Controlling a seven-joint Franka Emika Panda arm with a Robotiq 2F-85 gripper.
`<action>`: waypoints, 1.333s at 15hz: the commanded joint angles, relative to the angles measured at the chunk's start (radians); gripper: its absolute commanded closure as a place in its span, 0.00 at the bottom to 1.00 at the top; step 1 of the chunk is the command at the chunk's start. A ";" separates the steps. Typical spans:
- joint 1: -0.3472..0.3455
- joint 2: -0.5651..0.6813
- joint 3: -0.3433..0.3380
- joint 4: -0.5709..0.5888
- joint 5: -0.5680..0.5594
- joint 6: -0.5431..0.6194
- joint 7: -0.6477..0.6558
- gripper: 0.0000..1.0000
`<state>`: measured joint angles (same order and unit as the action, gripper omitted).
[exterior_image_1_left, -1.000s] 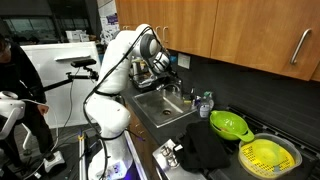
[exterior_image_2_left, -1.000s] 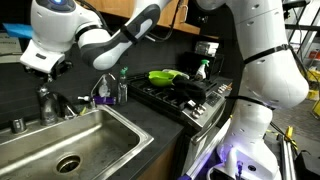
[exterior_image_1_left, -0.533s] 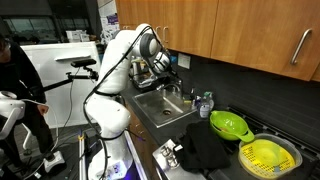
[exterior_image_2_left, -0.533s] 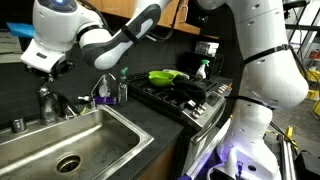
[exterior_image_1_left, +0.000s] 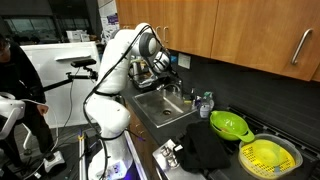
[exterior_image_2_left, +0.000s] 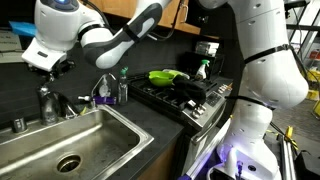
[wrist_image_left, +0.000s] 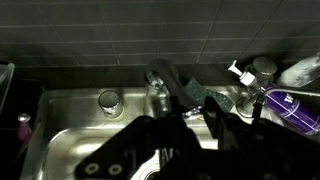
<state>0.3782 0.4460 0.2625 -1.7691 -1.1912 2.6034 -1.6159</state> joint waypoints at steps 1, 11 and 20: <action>-0.037 -0.135 -0.033 -0.124 -0.021 -0.066 0.024 0.93; -0.054 -0.182 -0.024 -0.157 -0.001 -0.135 0.011 0.45; -0.086 -0.157 -0.014 -0.145 0.001 -0.158 0.007 0.29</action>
<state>0.2991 0.2883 0.2391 -1.9167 -1.1912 2.4496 -1.6066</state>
